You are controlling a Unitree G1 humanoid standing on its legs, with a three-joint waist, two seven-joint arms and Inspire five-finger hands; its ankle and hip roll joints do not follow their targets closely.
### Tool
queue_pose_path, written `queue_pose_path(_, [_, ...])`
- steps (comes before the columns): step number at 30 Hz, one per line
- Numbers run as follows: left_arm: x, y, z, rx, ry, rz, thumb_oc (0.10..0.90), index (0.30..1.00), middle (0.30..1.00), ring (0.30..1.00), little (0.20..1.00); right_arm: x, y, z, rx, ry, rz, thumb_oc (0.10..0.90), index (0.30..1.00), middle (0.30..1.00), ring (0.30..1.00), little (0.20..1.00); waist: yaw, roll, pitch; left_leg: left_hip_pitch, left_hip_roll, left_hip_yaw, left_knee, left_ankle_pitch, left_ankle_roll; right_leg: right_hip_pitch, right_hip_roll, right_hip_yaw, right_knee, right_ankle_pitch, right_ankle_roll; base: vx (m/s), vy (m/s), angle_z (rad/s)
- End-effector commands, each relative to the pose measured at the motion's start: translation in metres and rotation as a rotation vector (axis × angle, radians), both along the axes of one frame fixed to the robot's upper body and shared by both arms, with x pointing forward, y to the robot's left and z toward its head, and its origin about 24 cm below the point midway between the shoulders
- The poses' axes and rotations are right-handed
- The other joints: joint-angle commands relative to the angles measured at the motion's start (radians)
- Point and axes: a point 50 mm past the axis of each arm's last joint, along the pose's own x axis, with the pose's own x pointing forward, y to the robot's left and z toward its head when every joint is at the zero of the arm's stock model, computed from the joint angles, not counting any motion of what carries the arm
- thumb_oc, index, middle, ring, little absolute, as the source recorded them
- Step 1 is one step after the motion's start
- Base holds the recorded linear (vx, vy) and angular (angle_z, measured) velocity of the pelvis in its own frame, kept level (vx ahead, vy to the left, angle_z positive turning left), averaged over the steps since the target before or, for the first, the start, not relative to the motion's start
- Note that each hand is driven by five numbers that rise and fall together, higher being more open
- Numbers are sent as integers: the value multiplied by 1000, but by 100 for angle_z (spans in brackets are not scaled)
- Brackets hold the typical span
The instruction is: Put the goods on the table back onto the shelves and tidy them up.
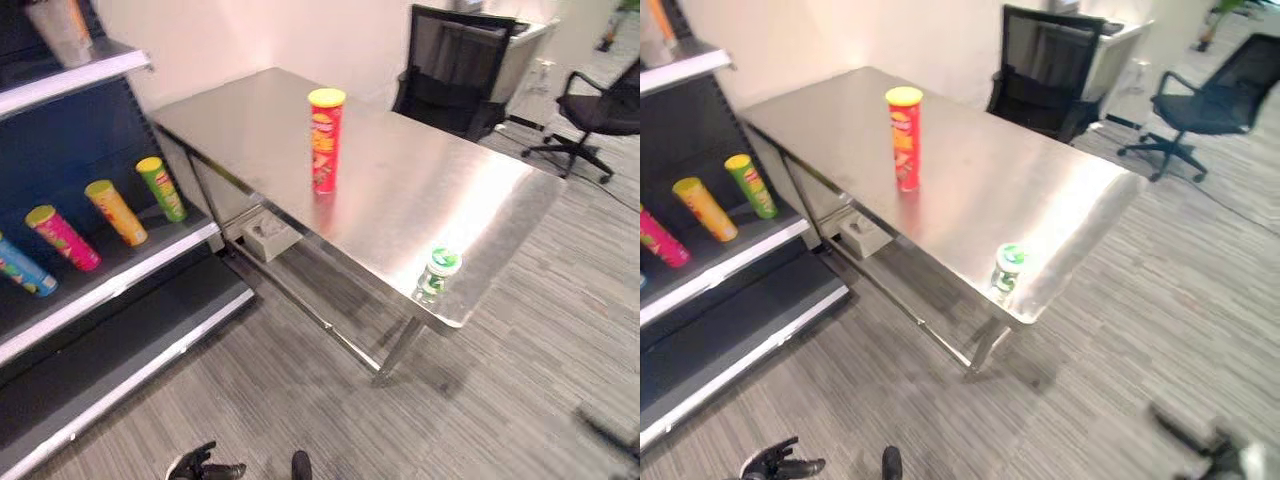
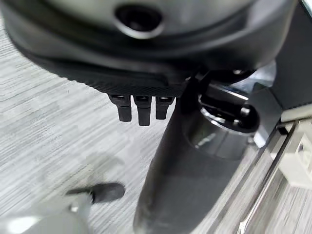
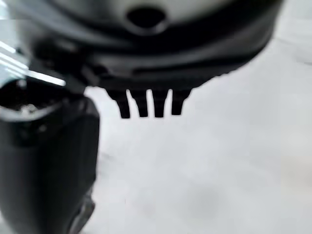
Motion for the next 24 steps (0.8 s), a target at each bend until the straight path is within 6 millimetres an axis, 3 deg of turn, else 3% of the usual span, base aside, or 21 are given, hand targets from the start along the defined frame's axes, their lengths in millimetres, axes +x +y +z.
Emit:
queue_pose_path(1, [41,0,9,21,-87,-111,800,900,900,900,900,59,32,38,-111,-298,214,800,900,900,900,900,94,-1,-13,83,54,-11,11,-166,-77,-170,4,5,6,108,68,12,-23,-33])
queue_pose_path(2, [40,0,10,19,-92,-123,800,900,900,900,900,72,58,75,-192,-426,375,800,900,900,900,900,99,-1,-18,82,56,-9,11,-157,-78,-171,1,1,6,114,67,11,-26,-12])
queue_pose_path(5, [32,1,8,13,-73,-145,800,900,900,900,900,85,92,99,-211,-513,586,800,900,900,900,900,116,-4,-28,95,62,-4,11,-162,-81,-156,-3,-14,5,109,66,41,-33,26])
queue_pose_path(8, [22,1,6,-2,-51,-139,800,900,900,900,900,100,114,90,-134,-451,749,800,900,900,900,900,140,-8,-32,109,66,-7,11,-171,-86,-137,-8,-37,5,97,66,54,-43,31])
queue_pose_path(16, [17,1,5,-12,-49,-119,800,900,900,900,900,104,122,58,-42,-335,797,800,900,900,900,900,150,-1,-30,91,69,-32,11,-162,-94,-139,-16,-83,5,91,65,32,-41,18])
queue_pose_path(19, [19,0,5,-14,-55,-125,800,900,900,900,900,104,124,57,-41,-336,801,800,900,900,900,900,150,-1,-30,88,69,-33,11,-162,-94,-140,-18,-88,5,91,65,0,0,0])
queue_pose_path(24, [23,-2,6,3,-62,-130,800,900,900,900,900,99,130,81,-113,-578,692,800,900,900,900,900,149,8,-40,83,67,-37,11,-161,-90,-142,-18,-97,5,91,63,13,-16,8])
